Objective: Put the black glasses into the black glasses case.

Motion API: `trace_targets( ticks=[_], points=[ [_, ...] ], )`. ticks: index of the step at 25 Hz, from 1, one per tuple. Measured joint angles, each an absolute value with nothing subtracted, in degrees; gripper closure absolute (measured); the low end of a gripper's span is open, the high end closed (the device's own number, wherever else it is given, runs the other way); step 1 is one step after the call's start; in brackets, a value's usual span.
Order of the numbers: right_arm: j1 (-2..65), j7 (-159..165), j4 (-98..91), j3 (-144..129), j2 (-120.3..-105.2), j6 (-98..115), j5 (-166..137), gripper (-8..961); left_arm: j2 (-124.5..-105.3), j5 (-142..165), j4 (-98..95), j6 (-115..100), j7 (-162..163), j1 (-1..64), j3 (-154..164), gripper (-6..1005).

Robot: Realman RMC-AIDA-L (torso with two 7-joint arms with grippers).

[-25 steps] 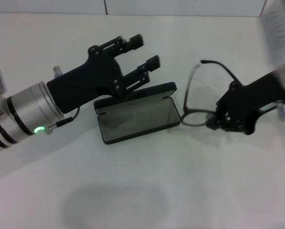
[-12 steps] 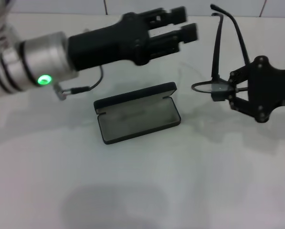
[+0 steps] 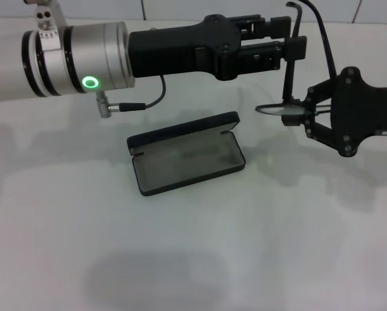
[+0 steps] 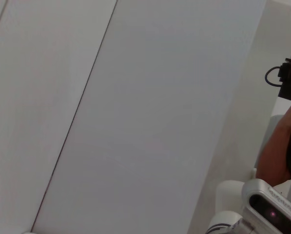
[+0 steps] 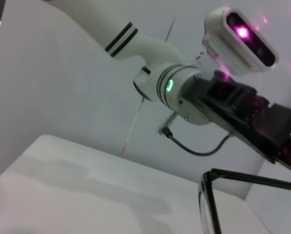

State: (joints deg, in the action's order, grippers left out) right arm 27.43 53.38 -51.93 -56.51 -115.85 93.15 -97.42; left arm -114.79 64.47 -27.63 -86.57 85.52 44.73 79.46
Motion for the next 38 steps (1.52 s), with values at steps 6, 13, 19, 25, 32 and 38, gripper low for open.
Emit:
trace_targets(
  ticks=[6,13,19,25,32,38],
  points=[
    [27.5,53.1,-52.2,-57.7,-115.93,91.8,-97.4,842,-115.13,69.1,-27.7,-86.6,88.3,47.4,79.5,422],
    [27.5,50.9,-52.0,-58.1,-115.93,92.4,-96.4,842,-115.64,73.8,-27.7,-85.7,92.7,48.9,79.5,423],
    [26.8,48.9,-52.0,-59.3,-115.90,92.5,-95.9,842,-115.03,74.3,-27.8,-85.9,95.5,49.8,79.5,423],
    [25.0,45.3,-52.5,-58.4,-115.54,96.5,-95.4,842,-114.27,74.7,-27.9,-86.1,96.1,49.5,75.9,424],
    [24.4,40.6,-51.2,-56.2,-115.58,108.8,-92.1,842,-114.74,79.2,-28.0,-78.3,95.3,49.2,75.0,424],
    [28.7,39.3,-43.3,-56.5,-115.74,112.1,-90.8,843,-117.36,80.4,-28.0,-70.4,90.4,49.9,74.7,425]
  ],
)
